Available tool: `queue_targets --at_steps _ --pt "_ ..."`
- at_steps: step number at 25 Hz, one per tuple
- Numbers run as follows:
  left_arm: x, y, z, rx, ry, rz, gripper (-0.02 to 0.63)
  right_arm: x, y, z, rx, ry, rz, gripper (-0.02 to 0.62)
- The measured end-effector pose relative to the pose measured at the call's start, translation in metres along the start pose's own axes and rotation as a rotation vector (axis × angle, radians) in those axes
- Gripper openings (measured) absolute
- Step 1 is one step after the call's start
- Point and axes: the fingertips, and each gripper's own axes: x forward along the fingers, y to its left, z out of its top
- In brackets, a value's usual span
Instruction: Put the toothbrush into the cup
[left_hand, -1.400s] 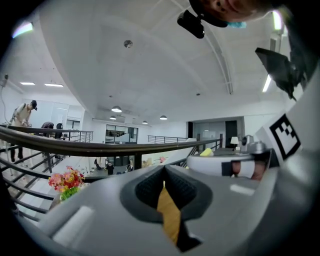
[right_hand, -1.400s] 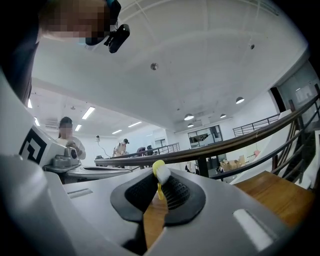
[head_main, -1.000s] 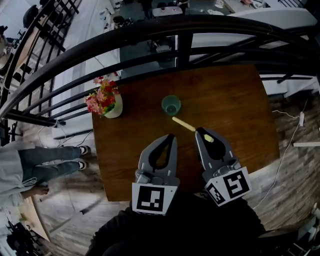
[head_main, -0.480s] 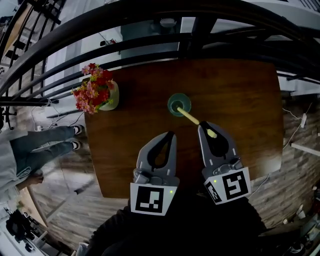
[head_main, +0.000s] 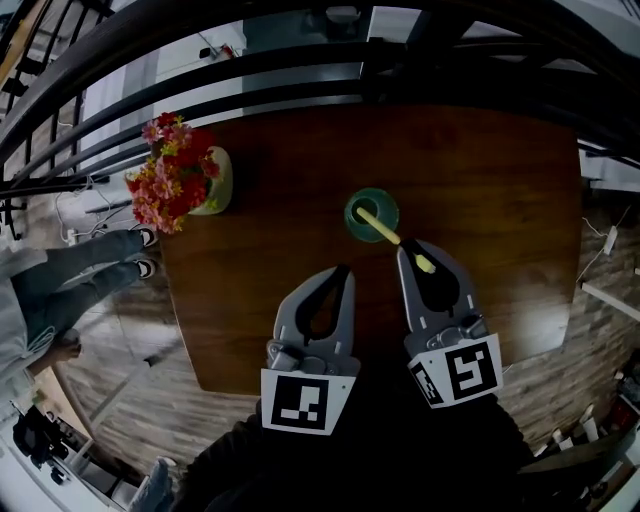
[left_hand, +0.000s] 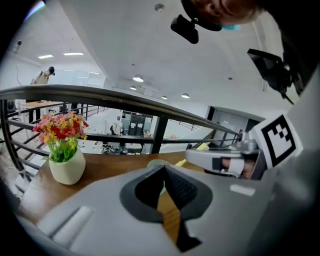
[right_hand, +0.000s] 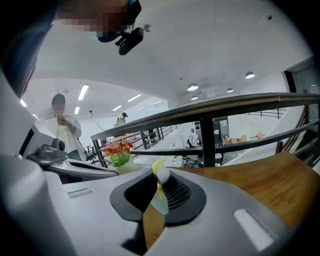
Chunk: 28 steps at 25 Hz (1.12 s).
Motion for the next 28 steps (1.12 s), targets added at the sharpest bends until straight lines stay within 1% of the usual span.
queue_targets --at_steps 5,7,11,14,22,28 --pt "0.007 0.008 -0.008 -0.021 0.026 0.009 0.009 0.014 0.002 -0.008 0.014 0.014 0.016 0.035" --pt "0.010 0.014 -0.011 -0.027 0.032 0.017 0.009 0.020 0.004 -0.011 0.014 0.015 0.028 0.062" --pt "0.010 0.015 -0.014 -0.030 0.038 0.019 0.009 0.022 0.008 -0.015 0.019 0.026 0.053 0.137" --pt "0.011 0.015 -0.013 -0.030 0.038 0.016 0.009 0.023 0.008 -0.013 0.010 0.022 0.054 0.158" --pt "-0.001 0.005 -0.005 -0.009 0.005 0.001 0.009 0.008 0.008 -0.001 -0.016 -0.019 0.025 0.164" --pt "-0.020 -0.009 0.007 0.015 -0.048 -0.010 0.009 -0.016 0.014 0.016 -0.037 -0.081 0.002 0.164"
